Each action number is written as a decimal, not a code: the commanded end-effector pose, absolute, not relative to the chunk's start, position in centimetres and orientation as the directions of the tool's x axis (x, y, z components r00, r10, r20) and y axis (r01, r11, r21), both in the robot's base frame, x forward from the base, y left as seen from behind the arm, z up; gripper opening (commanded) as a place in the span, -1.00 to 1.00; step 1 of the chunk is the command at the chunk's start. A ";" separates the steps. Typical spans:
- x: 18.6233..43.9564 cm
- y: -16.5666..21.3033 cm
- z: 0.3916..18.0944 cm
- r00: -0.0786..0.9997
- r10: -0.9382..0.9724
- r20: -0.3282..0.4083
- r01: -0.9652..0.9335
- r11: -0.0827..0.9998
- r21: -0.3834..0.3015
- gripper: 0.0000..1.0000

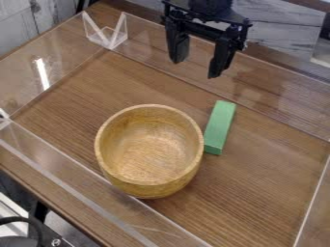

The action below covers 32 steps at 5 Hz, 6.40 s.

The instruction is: Put the green block in the brown bowl

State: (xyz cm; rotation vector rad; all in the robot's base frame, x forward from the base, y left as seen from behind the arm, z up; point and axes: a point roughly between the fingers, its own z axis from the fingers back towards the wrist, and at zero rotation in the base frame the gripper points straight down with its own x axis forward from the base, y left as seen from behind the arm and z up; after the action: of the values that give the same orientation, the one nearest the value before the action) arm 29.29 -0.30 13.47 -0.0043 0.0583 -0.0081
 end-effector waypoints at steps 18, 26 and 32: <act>32.3 -4.8 5.1 0.986 0.108 0.126 -0.094 0.989 -0.113 1.00; 28.9 -2.5 15.4 0.986 0.033 0.163 -0.017 0.995 -0.096 1.00; 30.4 -5.5 7.8 0.979 0.057 0.198 -0.036 0.994 -0.105 1.00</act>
State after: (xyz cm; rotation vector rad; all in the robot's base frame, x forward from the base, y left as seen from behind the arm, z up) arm 30.06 -5.25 6.81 -0.0938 -0.1679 0.0532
